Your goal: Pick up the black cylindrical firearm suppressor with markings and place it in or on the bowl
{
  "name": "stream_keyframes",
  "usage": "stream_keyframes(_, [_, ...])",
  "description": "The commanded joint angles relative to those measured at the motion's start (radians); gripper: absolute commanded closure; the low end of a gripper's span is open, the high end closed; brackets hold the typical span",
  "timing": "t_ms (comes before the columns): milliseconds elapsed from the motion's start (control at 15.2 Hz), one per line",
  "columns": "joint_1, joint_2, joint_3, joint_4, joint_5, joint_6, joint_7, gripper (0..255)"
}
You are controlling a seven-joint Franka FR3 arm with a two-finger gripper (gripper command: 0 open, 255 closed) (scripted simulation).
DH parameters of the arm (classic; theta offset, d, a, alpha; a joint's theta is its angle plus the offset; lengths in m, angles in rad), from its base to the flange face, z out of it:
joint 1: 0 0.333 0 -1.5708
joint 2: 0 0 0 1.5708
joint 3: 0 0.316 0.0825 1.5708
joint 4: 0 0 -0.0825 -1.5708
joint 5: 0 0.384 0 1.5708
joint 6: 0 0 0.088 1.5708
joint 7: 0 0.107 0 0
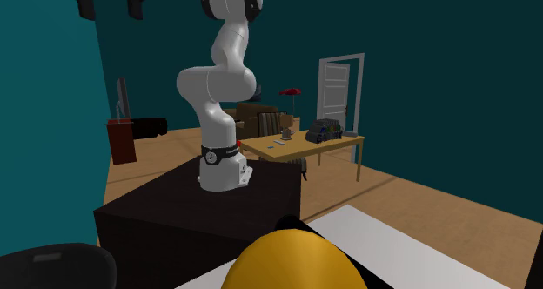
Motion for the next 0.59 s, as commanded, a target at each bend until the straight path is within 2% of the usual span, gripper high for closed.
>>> stream_keyframes(0, [0.0,0.0,0.0,0.0,0.0,0.0,0.0,0])
stream_keyframes(528, [0.093,0.08,0.095,-0.12,0.058,0.212,0.006,0])
